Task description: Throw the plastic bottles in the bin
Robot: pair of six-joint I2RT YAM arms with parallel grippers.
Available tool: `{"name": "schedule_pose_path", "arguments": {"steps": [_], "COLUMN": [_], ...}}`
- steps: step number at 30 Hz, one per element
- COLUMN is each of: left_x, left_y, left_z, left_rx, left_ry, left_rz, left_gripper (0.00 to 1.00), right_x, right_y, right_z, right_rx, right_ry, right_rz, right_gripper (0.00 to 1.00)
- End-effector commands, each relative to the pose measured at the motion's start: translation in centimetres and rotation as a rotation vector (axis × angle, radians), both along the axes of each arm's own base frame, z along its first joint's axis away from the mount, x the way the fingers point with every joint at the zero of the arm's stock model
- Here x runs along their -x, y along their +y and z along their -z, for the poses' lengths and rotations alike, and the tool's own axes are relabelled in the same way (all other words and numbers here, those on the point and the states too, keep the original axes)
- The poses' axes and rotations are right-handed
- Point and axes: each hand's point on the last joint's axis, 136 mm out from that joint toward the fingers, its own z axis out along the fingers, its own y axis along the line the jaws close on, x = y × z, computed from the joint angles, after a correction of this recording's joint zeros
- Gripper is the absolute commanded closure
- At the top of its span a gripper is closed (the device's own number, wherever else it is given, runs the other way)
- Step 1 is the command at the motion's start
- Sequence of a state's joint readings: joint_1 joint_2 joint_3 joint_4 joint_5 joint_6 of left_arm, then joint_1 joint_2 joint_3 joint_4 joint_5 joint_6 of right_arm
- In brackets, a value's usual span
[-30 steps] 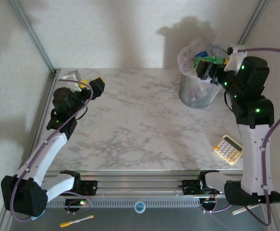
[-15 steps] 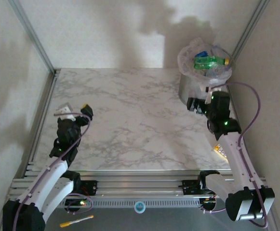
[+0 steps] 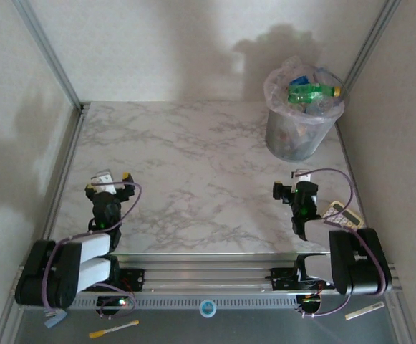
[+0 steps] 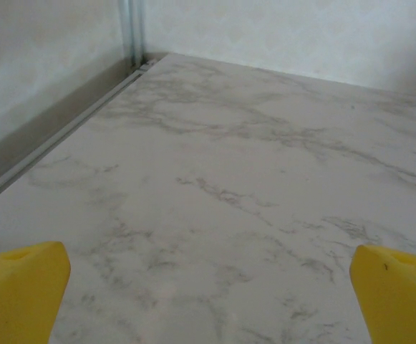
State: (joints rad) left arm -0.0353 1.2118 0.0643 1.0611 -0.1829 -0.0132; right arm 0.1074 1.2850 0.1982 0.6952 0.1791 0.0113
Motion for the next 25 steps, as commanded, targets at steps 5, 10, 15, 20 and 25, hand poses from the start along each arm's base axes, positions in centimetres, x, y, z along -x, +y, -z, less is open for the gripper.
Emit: {"name": "schedule_pose_path", "arguments": {"steps": [5, 10, 15, 20, 25], "left_x": [-2.3, -5.4, -5.3, -5.3, -5.3], "left_y": [-3.1, -0.2, 0.2, 0.1, 0.2], "left_z": [-2.4, -0.9, -1.1, -1.0, -1.1], "left_rx": [-0.026, 0.074, 0.079, 0.079, 0.078], "left_ry": [-0.174, -0.080, -0.093, -0.090, -0.091], "left_rz": [0.237, 0.138, 0.122, 0.122, 0.119], "left_gripper": [0.00, 0.00, 0.00, 0.00, 0.00], "right_x": [-5.2, -6.2, -6.2, -6.3, -6.2], "right_y": [1.7, -0.5, -0.5, -0.4, -0.4], "right_z": [-2.9, -2.0, -2.0, -2.0, -2.0], "right_rx": [-0.019, -0.060, -0.054, -0.053, -0.051], "right_ry": [-0.200, -0.107, -0.106, -0.098, -0.102], "right_rz": [-0.080, 0.027, 0.030, 0.029, 0.026], "right_gripper": [0.01, 0.01, 0.01, 0.01, 0.01]}}
